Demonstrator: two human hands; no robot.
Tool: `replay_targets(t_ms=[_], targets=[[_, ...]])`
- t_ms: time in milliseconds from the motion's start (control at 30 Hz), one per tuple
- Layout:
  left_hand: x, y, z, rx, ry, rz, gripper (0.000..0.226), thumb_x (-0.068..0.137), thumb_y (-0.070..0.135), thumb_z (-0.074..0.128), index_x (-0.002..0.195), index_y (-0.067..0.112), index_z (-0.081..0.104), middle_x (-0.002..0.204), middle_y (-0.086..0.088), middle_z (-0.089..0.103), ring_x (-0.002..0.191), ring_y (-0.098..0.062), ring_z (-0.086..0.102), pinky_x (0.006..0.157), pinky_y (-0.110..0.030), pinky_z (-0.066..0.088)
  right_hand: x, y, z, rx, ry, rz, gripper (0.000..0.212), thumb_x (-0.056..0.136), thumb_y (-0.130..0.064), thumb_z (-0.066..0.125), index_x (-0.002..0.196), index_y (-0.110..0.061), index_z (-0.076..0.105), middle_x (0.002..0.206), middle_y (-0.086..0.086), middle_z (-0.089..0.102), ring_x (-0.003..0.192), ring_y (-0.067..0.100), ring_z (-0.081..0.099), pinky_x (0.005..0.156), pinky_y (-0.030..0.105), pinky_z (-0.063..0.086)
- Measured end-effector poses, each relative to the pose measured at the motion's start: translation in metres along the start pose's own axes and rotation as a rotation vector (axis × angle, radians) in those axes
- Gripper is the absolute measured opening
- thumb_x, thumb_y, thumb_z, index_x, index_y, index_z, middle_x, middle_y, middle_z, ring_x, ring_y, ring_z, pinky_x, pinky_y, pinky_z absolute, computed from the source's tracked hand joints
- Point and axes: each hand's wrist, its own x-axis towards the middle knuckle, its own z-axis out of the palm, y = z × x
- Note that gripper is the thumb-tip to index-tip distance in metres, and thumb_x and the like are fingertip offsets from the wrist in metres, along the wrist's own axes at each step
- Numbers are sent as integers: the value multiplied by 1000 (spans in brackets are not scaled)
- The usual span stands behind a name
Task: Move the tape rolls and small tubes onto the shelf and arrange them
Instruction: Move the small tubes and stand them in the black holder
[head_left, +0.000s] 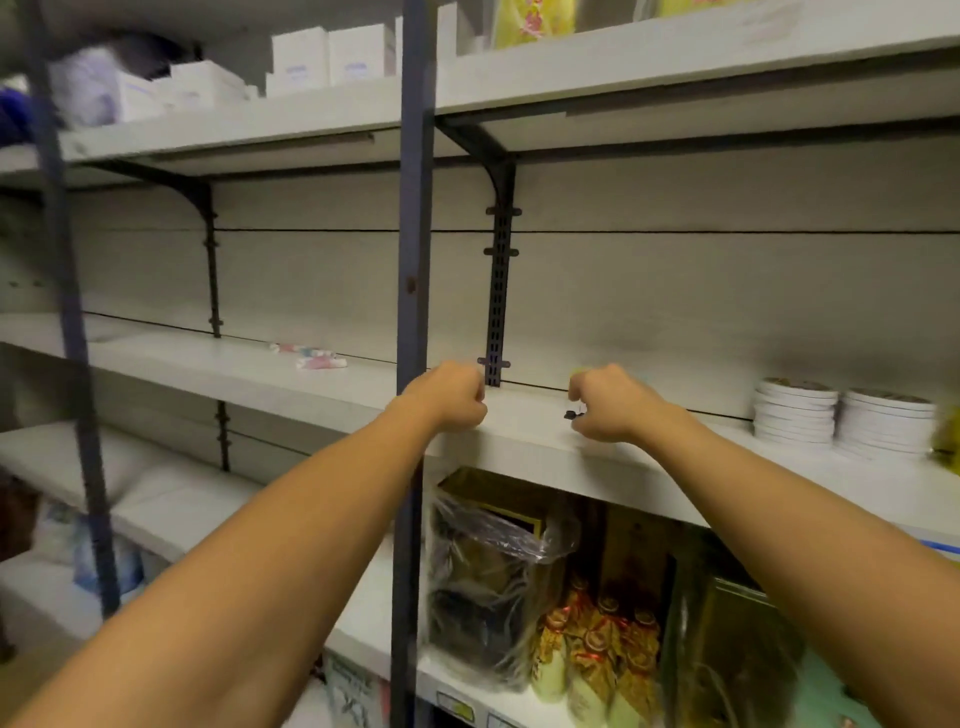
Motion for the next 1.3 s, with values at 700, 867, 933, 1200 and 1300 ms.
replay_targets(t_ms=[700, 867, 933, 1200, 1300], targets=[[-51, -204, -57, 190, -3, -255, 38, 90, 23, 56, 126, 21, 64, 126, -5, 60, 105, -21, 60, 94, -38, 54, 80, -219, -5, 311, -49, -373, 30, 87, -12, 65, 118, -14, 65, 106, 4, 63, 93, 22, 63, 85, 37, 58], [-47, -265, -65, 211, -30, -259, 38, 91, 21, 54, 128, 20, 63, 127, -5, 59, 107, -23, 60, 94, -40, 54, 120, -259, 7, 241, -99, -323, 24, 82, -13, 64, 104, -4, 70, 102, 15, 69, 90, 31, 68, 82, 46, 60], [-42, -292, -70, 217, -22, -264, 38, 90, 22, 54, 127, 21, 63, 127, -5, 59, 106, -23, 60, 93, -40, 54, 138, -268, 11, 229, -106, -287, 24, 81, -12, 64, 103, -3, 71, 103, 15, 69, 92, 31, 68, 84, 46, 60], [-21, -390, -78, 233, -23, -237, 37, 91, 20, 53, 126, 18, 63, 125, -5, 60, 106, -21, 60, 92, -38, 54, 204, -302, 29, 252, -82, -115, 25, 78, -14, 58, 99, -12, 71, 102, 9, 68, 93, 28, 65, 84, 42, 58], [-11, -422, -76, 218, -19, -232, 36, 92, 20, 53, 126, 18, 63, 124, -6, 60, 105, -21, 60, 92, -39, 55, 222, -316, 42, 260, -87, -71, 29, 75, -13, 57, 100, -10, 71, 102, 11, 69, 94, 31, 67, 83, 43, 59]])
